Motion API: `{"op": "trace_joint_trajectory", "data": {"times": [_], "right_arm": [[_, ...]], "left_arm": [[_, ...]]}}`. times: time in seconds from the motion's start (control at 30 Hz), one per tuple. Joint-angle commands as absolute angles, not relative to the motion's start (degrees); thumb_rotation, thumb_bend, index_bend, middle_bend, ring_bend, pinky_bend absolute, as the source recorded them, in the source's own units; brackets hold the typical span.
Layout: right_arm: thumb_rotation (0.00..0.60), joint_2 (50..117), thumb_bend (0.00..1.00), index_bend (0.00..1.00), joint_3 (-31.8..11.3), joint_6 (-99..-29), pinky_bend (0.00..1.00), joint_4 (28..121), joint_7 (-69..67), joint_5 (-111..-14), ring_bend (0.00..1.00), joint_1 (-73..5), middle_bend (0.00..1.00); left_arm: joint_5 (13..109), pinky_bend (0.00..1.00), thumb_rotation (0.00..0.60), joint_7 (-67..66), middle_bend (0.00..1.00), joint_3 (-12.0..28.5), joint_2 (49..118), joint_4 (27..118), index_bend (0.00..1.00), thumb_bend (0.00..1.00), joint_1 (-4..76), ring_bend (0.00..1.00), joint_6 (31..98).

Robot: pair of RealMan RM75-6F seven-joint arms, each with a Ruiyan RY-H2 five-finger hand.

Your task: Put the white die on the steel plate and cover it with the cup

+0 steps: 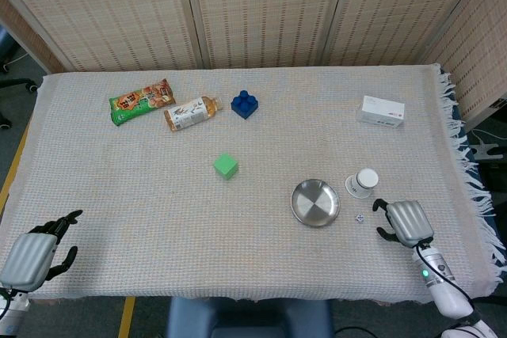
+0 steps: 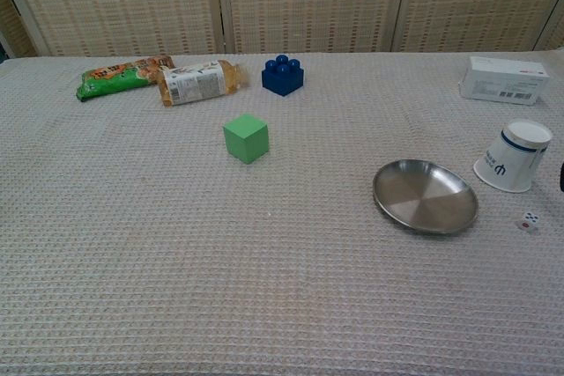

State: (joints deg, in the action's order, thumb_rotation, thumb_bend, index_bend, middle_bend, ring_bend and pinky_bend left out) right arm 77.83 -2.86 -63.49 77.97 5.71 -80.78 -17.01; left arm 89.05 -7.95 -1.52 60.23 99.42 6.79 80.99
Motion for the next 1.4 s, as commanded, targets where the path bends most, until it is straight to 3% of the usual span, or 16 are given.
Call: {"op": "trace_joint_trajectory", "data": {"times": [0.03,0.73,1.4], "right_arm": [[0.600,79.18,0.15,0.43,-3.02,-62.14,0.90,75.62,3.39,-80.56,0.74,-17.98,0.89],[0.600,84.10,0.17,0.48,-1.36,-58.96,0.90,65.34,-6.66,-83.29,0.75,-20.72,0.90],[0.600,86.63,0.17,0.50,-0.08,-61.72,0.91,60.08,-13.36,-86.56,0.76,-21.36,0.90]], "left_arm": [[89.01,0.47,0.600,-7.93,0.28,-1.52,60.21,99.41,0.15,0.44,6.81,0.34,80.92],[88.94,0.47,0.600,-7.55,0.28,-1.43,60.08,99.38,0.15,0.44,6.80,0.34,80.95],[88.96,0.47,0.600,-7.48,0.28,-1.39,60.08,99.41,0.15,0.44,6.77,0.34,81.04]]}}
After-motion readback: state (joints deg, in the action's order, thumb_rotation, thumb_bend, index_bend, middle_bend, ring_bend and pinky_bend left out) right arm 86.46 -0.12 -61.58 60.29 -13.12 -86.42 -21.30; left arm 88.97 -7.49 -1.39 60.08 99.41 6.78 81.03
